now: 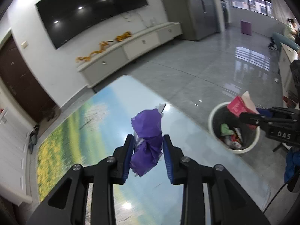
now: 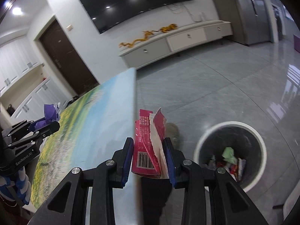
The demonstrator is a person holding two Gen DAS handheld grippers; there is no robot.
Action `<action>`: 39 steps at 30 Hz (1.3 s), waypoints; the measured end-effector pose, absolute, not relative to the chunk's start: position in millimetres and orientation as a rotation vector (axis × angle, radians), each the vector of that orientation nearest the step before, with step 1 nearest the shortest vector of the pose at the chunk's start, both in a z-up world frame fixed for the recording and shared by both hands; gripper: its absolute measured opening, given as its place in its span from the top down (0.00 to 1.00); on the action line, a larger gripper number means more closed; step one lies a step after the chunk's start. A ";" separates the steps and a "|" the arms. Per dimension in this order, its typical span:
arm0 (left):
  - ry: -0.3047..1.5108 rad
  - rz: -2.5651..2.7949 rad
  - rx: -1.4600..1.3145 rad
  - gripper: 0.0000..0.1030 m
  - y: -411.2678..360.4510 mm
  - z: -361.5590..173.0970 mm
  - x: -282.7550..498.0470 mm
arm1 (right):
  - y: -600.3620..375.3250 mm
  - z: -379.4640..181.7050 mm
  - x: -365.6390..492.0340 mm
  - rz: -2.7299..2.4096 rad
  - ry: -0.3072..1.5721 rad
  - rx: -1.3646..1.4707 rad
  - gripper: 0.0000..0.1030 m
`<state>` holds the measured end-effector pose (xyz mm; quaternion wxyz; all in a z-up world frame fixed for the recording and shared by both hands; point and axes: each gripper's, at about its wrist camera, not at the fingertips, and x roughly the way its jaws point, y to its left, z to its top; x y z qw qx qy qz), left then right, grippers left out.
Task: Collect trash
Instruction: 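Carry the purple bag and pink pack to the bin and open both tools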
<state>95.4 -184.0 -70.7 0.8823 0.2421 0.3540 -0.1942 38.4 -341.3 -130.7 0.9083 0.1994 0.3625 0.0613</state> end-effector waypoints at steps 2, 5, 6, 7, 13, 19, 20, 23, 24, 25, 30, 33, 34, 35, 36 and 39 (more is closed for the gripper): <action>0.752 -0.445 0.511 0.72 -203.0 -76.4 99.2 | -352.6 -136.5 37.2 0.101 0.756 0.426 0.70; 0.769 -0.501 0.530 0.72 -230.9 -88.2 101.8 | -370.0 -145.7 36.2 0.062 0.768 0.451 0.70; 0.775 -0.514 0.533 0.72 -235.7 -92.1 101.8 | -376.5 -148.8 36.6 0.050 0.772 0.460 0.70; 0.784 -0.531 0.538 0.72 -244.8 -96.0 103.7 | -381.3 -151.1 37.0 0.039 0.776 0.465 0.70; 0.846 -0.606 0.571 0.72 -289.7 -125.4 111.8 | -414.8 -169.8 37.3 -0.025 0.802 0.514 0.70; 0.883 -0.670 0.610 0.72 -335.7 -148.1 114.3 | -444.1 -188.6 38.8 -0.086 0.826 0.570 0.70; 0.886 -0.679 0.616 0.72 -341.3 -150.7 114.8 | -448.4 -191.3 39.1 -0.096 0.830 0.579 0.70; 0.900 -0.707 0.623 0.71 -358.9 -157.3 117.4 | -459.1 -198.4 39.8 -0.126 0.837 0.601 0.70; 0.906 -0.714 0.622 0.71 -362.7 -158.8 119.5 | -463.5 -201.0 40.2 -0.137 0.840 0.606 0.70; 0.913 -0.723 0.622 0.71 -368.2 -161.2 120.4 | -466.7 -202.6 40.2 -0.145 0.842 0.610 0.70; 0.963 -0.753 0.599 0.70 -383.0 -171.3 129.4 | -478.9 -211.4 41.6 -0.168 0.852 0.636 0.68; 1.004 -0.786 0.545 0.69 -385.7 -170.5 136.7 | -481.3 -214.8 44.4 -0.181 0.862 0.638 0.68; 1.009 -0.794 0.533 0.69 -385.8 -169.1 138.1 | -481.5 -215.3 47.7 -0.187 0.865 0.638 0.66; 1.012 -0.806 0.511 0.66 -385.7 -167.4 140.2 | -481.7 -216.5 50.1 -0.196 0.867 0.638 0.59; 1.015 -0.816 0.490 0.63 -385.4 -166.1 142.3 | -482.4 -217.0 51.3 -0.206 0.868 0.638 0.53; 1.035 -0.845 0.436 0.51 -385.1 -163.6 147.1 | -484.9 -216.1 52.3 -0.222 0.868 0.633 0.48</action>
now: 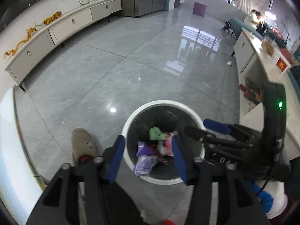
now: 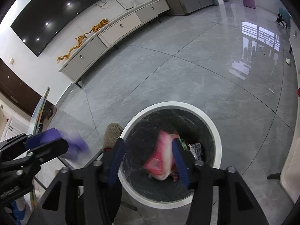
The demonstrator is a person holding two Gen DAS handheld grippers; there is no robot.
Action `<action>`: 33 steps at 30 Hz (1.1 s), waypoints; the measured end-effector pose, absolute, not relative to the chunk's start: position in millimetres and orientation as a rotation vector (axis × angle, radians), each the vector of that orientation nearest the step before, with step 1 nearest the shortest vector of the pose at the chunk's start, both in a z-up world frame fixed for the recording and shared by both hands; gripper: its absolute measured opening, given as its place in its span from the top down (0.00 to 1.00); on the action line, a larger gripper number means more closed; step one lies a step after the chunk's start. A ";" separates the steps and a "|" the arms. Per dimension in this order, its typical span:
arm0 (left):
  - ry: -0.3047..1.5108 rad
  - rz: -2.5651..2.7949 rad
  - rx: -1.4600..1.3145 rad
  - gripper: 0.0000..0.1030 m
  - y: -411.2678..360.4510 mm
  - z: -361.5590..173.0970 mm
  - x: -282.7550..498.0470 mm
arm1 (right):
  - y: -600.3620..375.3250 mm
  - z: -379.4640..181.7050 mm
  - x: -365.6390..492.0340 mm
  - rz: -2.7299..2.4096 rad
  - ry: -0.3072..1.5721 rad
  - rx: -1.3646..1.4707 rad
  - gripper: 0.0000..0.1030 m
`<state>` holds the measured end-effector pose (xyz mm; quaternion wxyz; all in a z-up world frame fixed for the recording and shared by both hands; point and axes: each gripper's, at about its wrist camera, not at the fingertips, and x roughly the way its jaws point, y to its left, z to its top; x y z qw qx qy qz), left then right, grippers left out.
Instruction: Collect trash
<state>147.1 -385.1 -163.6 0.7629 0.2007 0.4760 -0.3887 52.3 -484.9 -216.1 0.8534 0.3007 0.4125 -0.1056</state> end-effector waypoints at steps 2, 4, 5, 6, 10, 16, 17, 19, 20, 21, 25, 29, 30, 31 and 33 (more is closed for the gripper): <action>1.038 -0.850 0.415 0.51 -382.7 -160.5 148.3 | -485.5 -214.5 51.5 -0.230 0.869 0.625 0.45; 1.025 -0.831 0.420 0.51 -377.7 -157.2 147.0 | -484.8 -211.5 50.0 -0.234 0.869 0.614 0.44; 1.018 -0.822 0.421 0.50 -375.5 -155.6 145.9 | -484.2 -209.6 48.9 -0.235 0.868 0.609 0.44; 1.007 -0.805 0.420 0.51 -370.4 -152.7 144.9 | -483.3 -207.1 47.8 -0.235 0.867 0.603 0.43; 0.966 -0.725 0.409 0.50 -342.4 -138.7 144.9 | -475.0 -196.1 47.4 -0.227 0.859 0.566 0.41; 0.892 -0.583 0.391 0.50 -284.6 -114.7 145.6 | -445.7 -171.1 53.1 -0.170 0.830 0.518 0.38; 0.873 -0.549 0.385 0.50 -269.4 -108.3 145.2 | -439.4 -166.2 54.3 -0.158 0.826 0.508 0.38; 0.853 -0.504 0.377 0.50 -249.3 -100.6 143.5 | -426.1 -155.2 57.9 -0.130 0.818 0.486 0.38; 0.840 -0.475 0.370 0.50 -235.4 -95.0 143.4 | -421.1 -151.1 59.0 -0.119 0.815 0.477 0.37; 0.828 -0.452 0.364 0.50 -223.8 -90.9 143.5 | -413.5 -145.5 60.4 -0.104 0.810 0.464 0.37; 0.783 -0.348 0.328 0.50 -175.8 -73.7 142.6 | -383.5 -125.7 64.9 -0.050 0.789 0.417 0.34; 0.747 -0.260 0.274 0.46 -128.1 -56.9 139.7 | -352.5 -110.4 69.8 0.001 0.774 0.366 0.32; 0.737 -0.238 0.260 0.44 -116.5 -52.4 138.4 | -345.5 -107.7 71.1 0.011 0.773 0.354 0.32; 0.728 -0.224 0.252 0.43 -108.3 -49.3 136.7 | -338.1 -104.9 72.5 0.023 0.771 0.342 0.31; 0.702 -0.182 0.228 0.43 -84.6 -40.5 132.0 | -323.5 -100.7 74.7 0.044 0.768 0.318 0.30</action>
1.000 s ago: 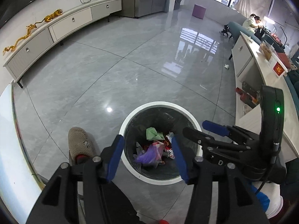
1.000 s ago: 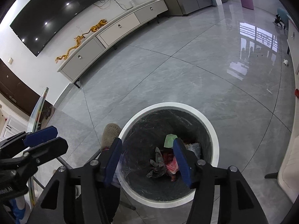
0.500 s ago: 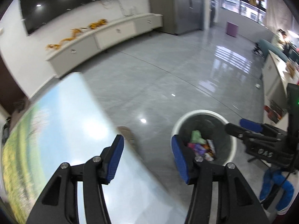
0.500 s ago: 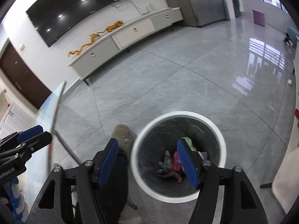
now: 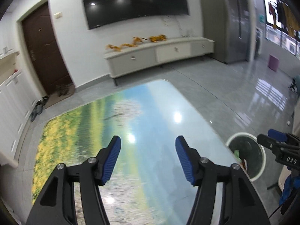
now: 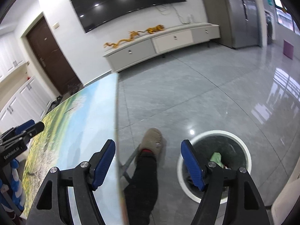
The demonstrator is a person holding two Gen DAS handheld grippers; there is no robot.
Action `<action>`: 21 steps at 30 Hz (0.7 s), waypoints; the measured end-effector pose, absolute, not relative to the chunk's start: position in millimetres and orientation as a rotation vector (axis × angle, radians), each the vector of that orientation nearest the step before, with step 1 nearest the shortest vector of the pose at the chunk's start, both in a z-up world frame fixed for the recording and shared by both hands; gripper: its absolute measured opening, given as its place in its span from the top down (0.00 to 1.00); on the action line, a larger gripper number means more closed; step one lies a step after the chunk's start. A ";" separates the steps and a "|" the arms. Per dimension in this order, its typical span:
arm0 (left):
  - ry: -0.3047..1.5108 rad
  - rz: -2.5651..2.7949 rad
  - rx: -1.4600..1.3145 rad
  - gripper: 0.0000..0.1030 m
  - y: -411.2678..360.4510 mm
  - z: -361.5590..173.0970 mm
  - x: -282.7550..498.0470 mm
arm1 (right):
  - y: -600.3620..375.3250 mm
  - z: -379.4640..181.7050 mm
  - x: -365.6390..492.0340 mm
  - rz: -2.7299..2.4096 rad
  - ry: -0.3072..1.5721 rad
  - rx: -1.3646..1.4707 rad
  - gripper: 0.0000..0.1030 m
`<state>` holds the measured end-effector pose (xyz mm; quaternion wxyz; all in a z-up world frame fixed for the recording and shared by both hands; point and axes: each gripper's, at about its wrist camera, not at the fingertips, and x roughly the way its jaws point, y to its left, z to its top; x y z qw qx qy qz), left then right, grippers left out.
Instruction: Collect trash
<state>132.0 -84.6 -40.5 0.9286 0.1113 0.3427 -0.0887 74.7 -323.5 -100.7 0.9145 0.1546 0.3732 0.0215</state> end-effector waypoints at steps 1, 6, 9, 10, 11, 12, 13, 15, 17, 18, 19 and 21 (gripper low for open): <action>0.694 -0.167 0.215 0.42 -75.3 -36.8 130.7 | -315.9 -98.1 75.7 0.055 0.767 0.306 0.30; 0.647 -0.094 0.154 0.36 -33.3 -21.9 118.3 | -279.9 -86.3 77.8 0.101 0.759 0.245 0.26; 0.618 -0.053 0.129 0.34 -13.2 -15.4 112.2 | -260.4 -78.5 78.6 0.122 0.751 0.209 0.24; 0.615 -0.047 0.123 0.33 -8.1 -14.4 110.2 | -254.8 -76.2 78.8 0.128 0.749 0.197 0.23; 0.611 -0.038 0.116 0.33 -2.1 -12.5 107.9 | -249.7 -74.6 78.7 0.132 0.746 0.188 0.22; 0.604 -0.028 0.109 0.33 4.1 -10.8 105.3 | -244.0 -72.5 78.7 0.136 0.743 0.178 0.20; 0.599 -0.020 0.103 0.33 9.3 -9.2 102.7 | -240.1 -70.6 78.1 0.137 0.740 0.169 0.19; 0.586 -0.004 0.085 0.33 21.7 -7.2 99.1 | -232.4 -66.8 77.5 0.138 0.732 0.149 0.15; 0.575 0.011 0.072 0.33 32.9 -5.5 95.5 | -226.9 -63.3 76.7 0.135 0.724 0.129 0.08; 0.571 0.017 0.068 0.33 36.6 -4.2 93.9 | -223.0 -60.9 76.1 0.133 0.717 0.117 0.06; 0.567 0.022 0.063 0.33 40.1 -2.9 91.9 | -220.1 -59.3 75.8 0.132 0.711 0.109 0.05; 0.561 0.035 0.053 0.32 47.7 -2.2 88.6 | -213.4 -54.5 75.3 0.125 0.699 0.089 0.01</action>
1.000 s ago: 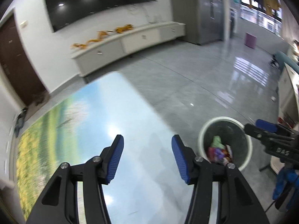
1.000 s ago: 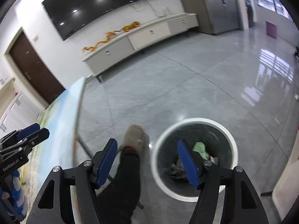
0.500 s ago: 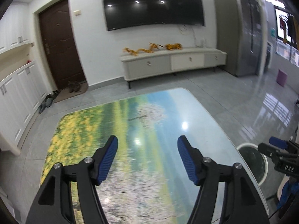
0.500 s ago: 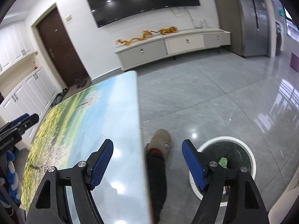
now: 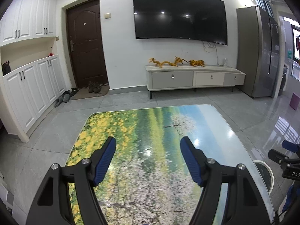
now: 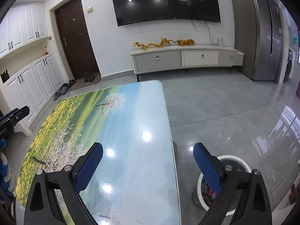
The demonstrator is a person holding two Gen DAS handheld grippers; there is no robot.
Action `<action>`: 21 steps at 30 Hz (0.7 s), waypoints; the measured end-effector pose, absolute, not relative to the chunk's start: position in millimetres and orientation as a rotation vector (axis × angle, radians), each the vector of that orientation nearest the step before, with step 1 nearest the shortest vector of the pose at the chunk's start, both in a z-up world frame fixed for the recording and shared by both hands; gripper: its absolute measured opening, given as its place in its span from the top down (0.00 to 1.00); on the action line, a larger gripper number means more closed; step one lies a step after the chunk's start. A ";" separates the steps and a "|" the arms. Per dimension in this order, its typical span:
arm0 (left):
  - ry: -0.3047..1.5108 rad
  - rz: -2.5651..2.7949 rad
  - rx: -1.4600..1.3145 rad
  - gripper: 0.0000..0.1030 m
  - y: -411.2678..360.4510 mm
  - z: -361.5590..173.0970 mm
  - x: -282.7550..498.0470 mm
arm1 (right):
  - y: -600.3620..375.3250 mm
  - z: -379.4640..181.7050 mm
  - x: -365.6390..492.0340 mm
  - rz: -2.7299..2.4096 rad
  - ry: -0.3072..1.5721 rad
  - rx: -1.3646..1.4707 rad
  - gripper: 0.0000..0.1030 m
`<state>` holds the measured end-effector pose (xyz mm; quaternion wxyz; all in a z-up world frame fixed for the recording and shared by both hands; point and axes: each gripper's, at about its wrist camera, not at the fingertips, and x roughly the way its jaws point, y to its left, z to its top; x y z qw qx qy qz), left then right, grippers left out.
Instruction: Collect trash
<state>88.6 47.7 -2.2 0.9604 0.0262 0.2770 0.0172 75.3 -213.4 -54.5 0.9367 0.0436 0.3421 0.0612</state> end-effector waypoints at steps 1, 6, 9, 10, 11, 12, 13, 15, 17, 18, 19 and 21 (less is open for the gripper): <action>0.559 0.038 0.049 0.30 50.4 -2.2 87.6 | -211.1 -53.3 75.3 0.122 0.695 0.083 0.00; 0.532 0.057 0.037 0.23 62.5 -0.8 79.3 | -198.8 -47.5 74.3 0.109 0.672 0.047 0.00; 0.523 0.058 0.030 0.18 68.6 -0.5 75.3 | -192.3 -46.4 72.6 0.099 0.658 0.025 0.00; 0.516 0.061 0.025 0.16 70.8 -0.1 73.5 | -190.1 -45.8 72.3 0.095 0.654 0.019 0.00; 0.511 0.060 0.021 0.14 72.5 0.4 71.4 | -188.5 -45.5 72.3 0.091 0.650 0.015 0.00; 0.502 0.060 0.018 0.13 73.7 1.3 69.5 | -187.1 -45.1 72.6 0.089 0.647 0.013 0.00; 0.496 0.063 0.018 0.09 74.7 1.8 68.2 | -185.7 -45.0 72.1 0.088 0.644 0.011 0.00; 0.475 0.071 0.015 0.02 76.3 3.5 64.6 | -184.4 -44.0 72.0 0.081 0.637 0.005 0.00; 0.454 0.072 0.007 0.00 78.0 5.6 61.5 | -183.2 -44.0 71.7 0.077 0.633 0.001 0.00; 0.446 0.073 0.005 0.00 78.3 6.0 60.4 | -182.7 -43.9 71.7 0.075 0.631 -0.001 0.00; 0.444 0.074 0.005 0.00 78.7 5.9 60.0 | -182.6 -44.4 71.4 0.074 0.631 -0.001 0.00; 0.446 0.064 0.010 0.00 78.8 5.4 60.1 | -182.1 -45.5 71.5 0.073 0.632 -0.003 0.00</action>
